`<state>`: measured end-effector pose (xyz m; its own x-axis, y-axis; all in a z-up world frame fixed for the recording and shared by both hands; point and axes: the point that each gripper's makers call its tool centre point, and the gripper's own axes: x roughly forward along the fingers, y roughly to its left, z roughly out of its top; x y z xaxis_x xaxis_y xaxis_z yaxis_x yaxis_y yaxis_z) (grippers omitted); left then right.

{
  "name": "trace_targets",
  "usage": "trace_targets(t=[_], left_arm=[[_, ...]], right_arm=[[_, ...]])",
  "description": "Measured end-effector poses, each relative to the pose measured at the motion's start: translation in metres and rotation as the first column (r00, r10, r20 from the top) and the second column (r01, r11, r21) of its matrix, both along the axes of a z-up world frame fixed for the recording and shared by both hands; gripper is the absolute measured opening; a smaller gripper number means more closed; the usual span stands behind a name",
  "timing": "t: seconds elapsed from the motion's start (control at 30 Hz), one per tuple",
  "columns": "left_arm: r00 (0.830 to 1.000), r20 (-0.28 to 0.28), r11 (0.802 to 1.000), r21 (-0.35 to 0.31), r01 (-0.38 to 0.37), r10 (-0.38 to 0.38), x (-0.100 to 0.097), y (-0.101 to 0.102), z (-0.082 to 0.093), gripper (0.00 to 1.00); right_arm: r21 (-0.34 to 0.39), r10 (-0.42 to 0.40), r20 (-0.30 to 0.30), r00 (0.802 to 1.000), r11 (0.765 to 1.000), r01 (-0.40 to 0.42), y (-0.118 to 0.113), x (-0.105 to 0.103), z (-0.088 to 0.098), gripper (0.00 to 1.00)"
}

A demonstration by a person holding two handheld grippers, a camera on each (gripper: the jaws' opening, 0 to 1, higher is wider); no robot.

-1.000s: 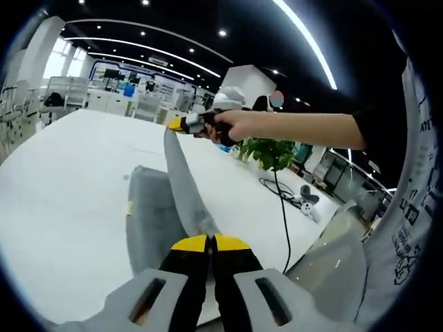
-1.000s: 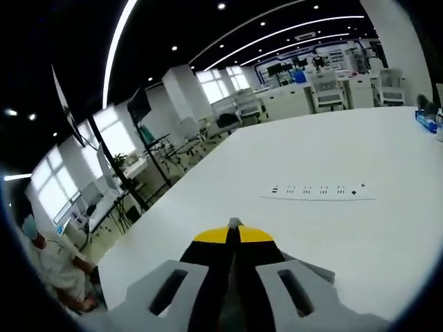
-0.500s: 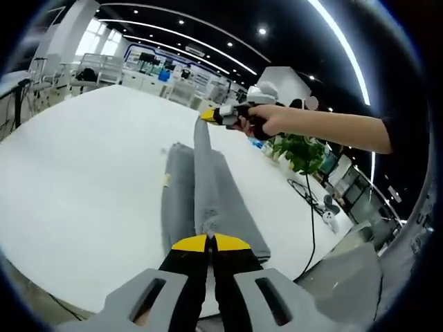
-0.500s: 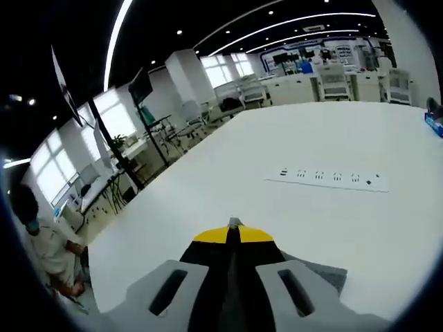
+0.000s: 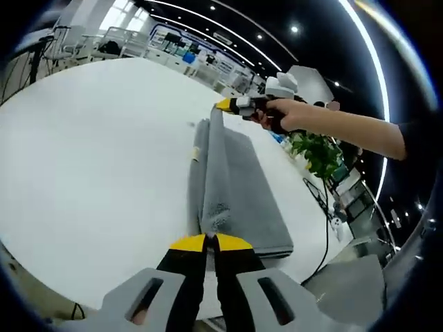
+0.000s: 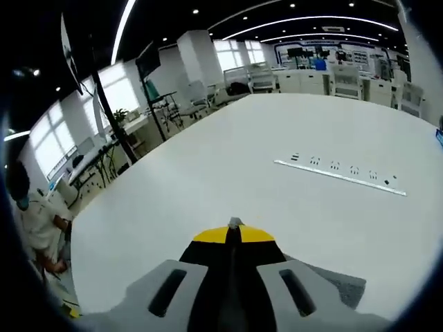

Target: Fold the towel on the table until its edges align and the towel forms a compact rectangular stack.

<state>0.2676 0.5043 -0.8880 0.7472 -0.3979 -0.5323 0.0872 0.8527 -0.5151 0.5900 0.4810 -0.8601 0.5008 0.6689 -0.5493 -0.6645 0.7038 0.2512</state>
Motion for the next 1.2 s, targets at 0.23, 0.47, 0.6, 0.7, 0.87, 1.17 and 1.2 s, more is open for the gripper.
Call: trace_targets(t=[0.23, 0.47, 0.6, 0.7, 0.87, 1.17, 1.2], left_arm=[[0.999, -0.002, 0.998, 0.031, 0.051, -0.051, 0.003, 0.0, -0.003, 0.21], [1.0, -0.013, 0.999, 0.046, 0.024, -0.023, 0.012, 0.007, -0.008, 0.2], [1.0, -0.016, 0.998, 0.057, 0.025, -0.025, 0.014, 0.01, -0.011, 0.19], [1.0, -0.02, 0.998, 0.057, 0.019, -0.018, 0.015, 0.012, -0.011, 0.18], [0.999, -0.034, 0.998, 0.06, 0.033, -0.031, 0.015, 0.011, -0.013, 0.16], [0.996, -0.063, 0.995, 0.066, 0.07, -0.066, 0.015, 0.003, -0.02, 0.06], [0.995, -0.075, 0.995, 0.064, 0.071, -0.066, 0.015, 0.002, -0.02, 0.05]], right_arm=[[-0.057, 0.034, 0.048, 0.998, 0.998, -0.031, -0.01, -0.002, -0.005, 0.14], [-0.101, 0.002, 0.06, 0.998, 0.995, 0.004, -0.045, -0.003, -0.011, 0.19], [-0.125, -0.026, 0.07, 0.997, 0.992, 0.035, -0.071, -0.008, -0.012, 0.19], [-0.128, -0.051, 0.067, 0.996, 0.99, 0.059, -0.09, -0.012, -0.014, 0.2], [-0.142, -0.077, 0.046, 0.996, 0.986, 0.083, -0.115, -0.019, -0.022, 0.21], [-0.252, -0.068, 0.041, 0.997, 0.965, 0.076, -0.138, -0.03, -0.041, 0.14], [-0.3, -0.036, 0.059, 0.998, 0.953, 0.052, -0.14, -0.03, -0.045, 0.11]])
